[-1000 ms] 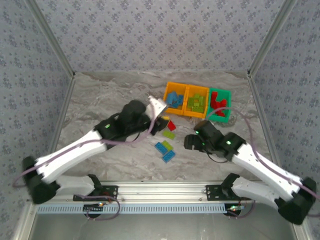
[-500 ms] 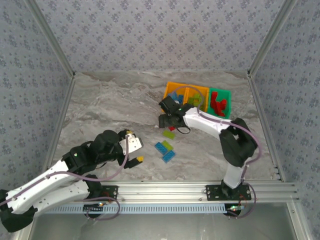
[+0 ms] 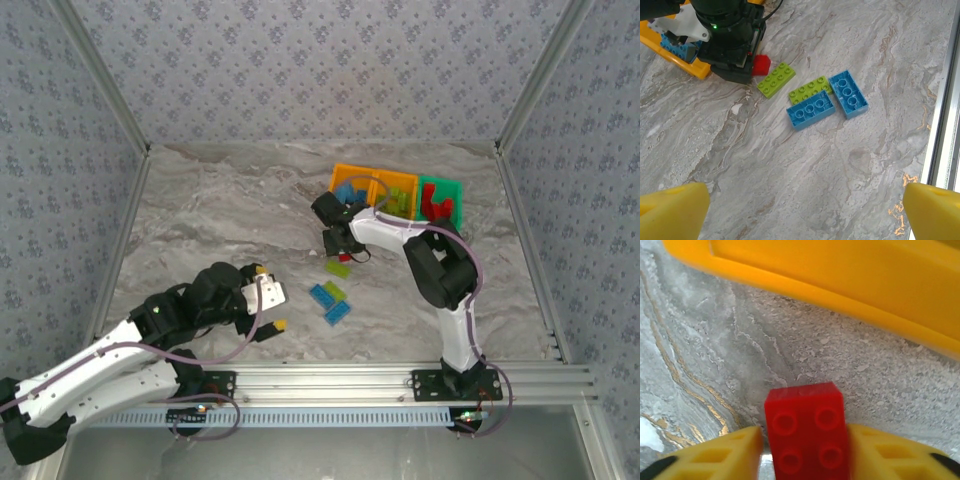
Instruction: Sort the legos into containers by color
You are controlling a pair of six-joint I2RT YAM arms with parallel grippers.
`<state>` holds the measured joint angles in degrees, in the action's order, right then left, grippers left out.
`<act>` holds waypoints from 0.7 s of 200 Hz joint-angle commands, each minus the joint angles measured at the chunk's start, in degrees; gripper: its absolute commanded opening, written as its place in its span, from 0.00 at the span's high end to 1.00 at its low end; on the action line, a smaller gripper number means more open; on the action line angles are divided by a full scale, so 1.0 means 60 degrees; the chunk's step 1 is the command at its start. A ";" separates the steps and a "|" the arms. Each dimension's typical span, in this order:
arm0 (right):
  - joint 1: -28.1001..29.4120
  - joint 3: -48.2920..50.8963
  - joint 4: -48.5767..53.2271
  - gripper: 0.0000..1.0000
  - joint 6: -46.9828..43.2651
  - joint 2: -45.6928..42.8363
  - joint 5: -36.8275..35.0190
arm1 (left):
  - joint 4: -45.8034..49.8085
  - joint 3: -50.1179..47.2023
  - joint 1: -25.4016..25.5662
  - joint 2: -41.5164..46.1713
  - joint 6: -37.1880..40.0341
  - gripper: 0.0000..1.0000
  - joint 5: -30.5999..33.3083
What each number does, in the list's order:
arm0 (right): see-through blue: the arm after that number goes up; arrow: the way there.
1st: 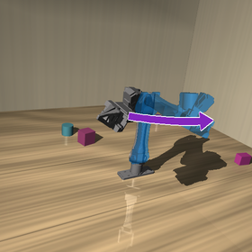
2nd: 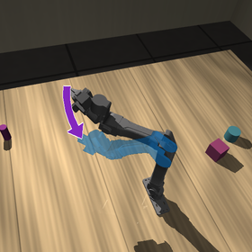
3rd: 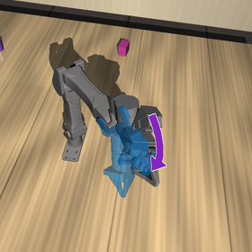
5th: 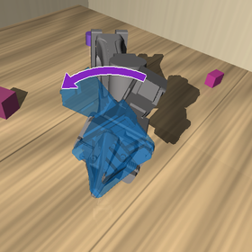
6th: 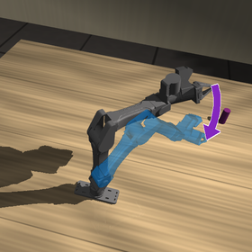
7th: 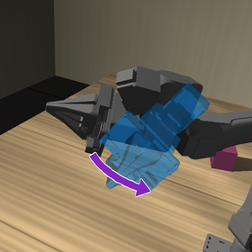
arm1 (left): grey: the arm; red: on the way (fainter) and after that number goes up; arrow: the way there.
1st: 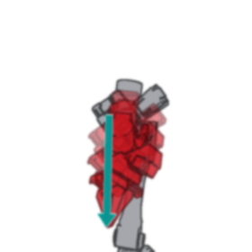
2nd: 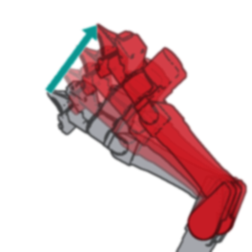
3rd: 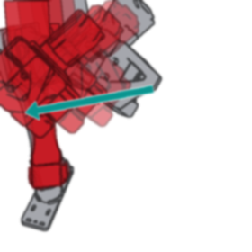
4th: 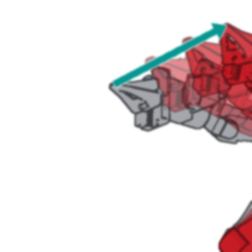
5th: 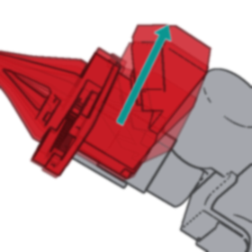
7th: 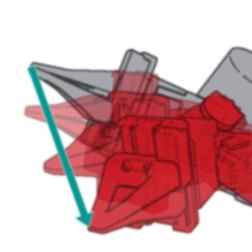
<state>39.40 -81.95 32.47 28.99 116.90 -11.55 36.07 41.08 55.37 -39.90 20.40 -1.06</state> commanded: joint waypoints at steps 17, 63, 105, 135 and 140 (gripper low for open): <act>0.0237 0.0184 0.0028 0.65 0.0009 -0.0807 -0.0362 | -0.0081 0.0031 -0.0113 0.0062 0.0186 0.01 -0.0194; 0.0277 0.1158 -0.0800 0.67 0.0225 -0.3338 -0.1762 | -0.0466 -0.0169 -0.0275 0.0418 0.0291 0.01 -0.0892; -0.1133 0.2645 -0.1924 0.68 0.0611 -0.5402 -0.3241 | -0.1021 -0.0326 -0.0342 0.0989 0.0033 0.01 -0.0958; -0.3222 0.3385 -0.2674 0.68 0.0573 -0.5903 -0.2819 | -0.1406 -0.0476 -0.0508 0.1288 -0.0179 0.01 -0.0831; -0.3631 0.3433 -0.2747 0.69 0.0560 -0.5844 -0.2555 | -0.1453 -0.0472 -0.0537 0.1306 -0.0253 0.01 -0.0840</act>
<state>26.15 -64.66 19.70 31.20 81.67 -26.65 30.98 38.52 52.95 -33.23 20.73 -5.34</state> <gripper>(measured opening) 0.327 0.993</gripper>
